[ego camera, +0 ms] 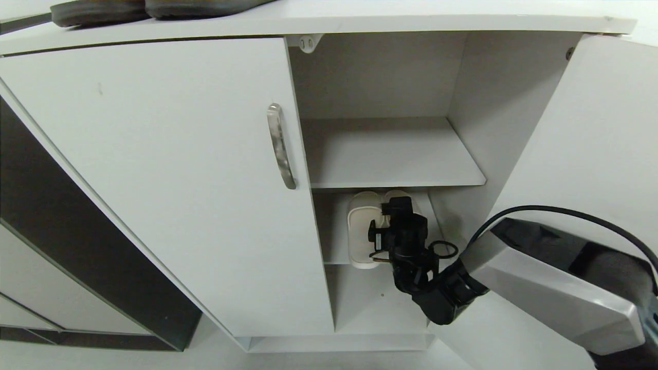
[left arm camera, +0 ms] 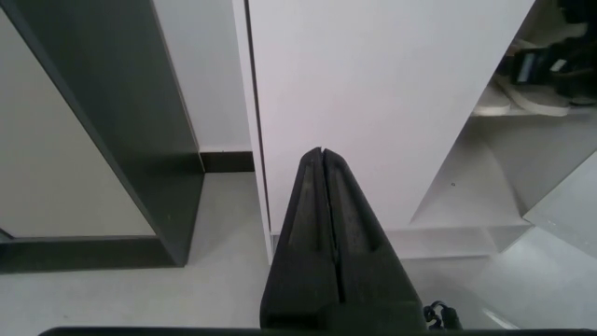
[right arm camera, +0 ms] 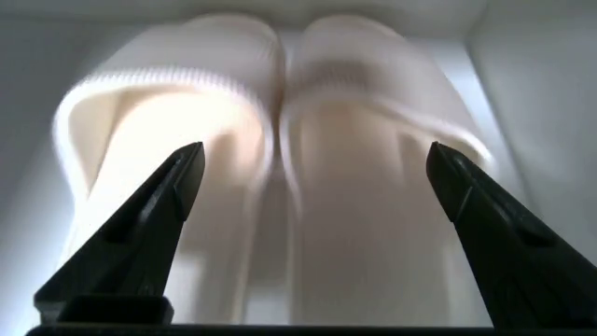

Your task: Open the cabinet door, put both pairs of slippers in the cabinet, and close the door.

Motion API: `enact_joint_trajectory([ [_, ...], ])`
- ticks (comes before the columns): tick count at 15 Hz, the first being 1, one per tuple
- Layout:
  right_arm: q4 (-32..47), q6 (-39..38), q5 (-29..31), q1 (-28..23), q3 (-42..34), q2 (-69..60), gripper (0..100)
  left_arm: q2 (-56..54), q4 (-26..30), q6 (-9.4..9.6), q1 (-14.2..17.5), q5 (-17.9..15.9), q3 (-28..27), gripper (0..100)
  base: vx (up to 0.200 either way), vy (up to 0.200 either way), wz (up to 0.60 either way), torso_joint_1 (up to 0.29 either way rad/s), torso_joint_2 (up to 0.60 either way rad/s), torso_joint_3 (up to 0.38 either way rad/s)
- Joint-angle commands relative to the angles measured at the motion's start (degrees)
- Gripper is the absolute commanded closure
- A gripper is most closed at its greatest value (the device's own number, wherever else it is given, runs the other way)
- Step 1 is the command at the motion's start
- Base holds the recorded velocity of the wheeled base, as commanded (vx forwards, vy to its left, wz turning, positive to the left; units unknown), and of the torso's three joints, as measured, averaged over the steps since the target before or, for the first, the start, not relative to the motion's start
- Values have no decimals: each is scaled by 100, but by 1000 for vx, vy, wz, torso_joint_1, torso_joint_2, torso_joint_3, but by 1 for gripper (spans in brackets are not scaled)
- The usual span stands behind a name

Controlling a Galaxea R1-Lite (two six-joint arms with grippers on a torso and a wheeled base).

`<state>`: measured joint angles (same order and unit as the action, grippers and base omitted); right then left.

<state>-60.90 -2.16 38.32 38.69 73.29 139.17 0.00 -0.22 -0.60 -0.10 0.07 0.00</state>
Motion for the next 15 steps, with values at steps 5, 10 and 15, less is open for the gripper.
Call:
enact_joint_trajectory([
  [5,-1328,-22,9,552,-2469,-1199,0,9,4,7,1,1,0,100,0,0,0,0,0,0],
  [10,-1363,-4,9,639,-2460,-1181,0,9,-4,7,1,-7,0,100,-120,0,0,2,2,0],
  [15,-1363,-4,9,657,-2442,-1181,0,9,-4,-2,1,-7,0,100,-200,0,0,3,1,4],
])
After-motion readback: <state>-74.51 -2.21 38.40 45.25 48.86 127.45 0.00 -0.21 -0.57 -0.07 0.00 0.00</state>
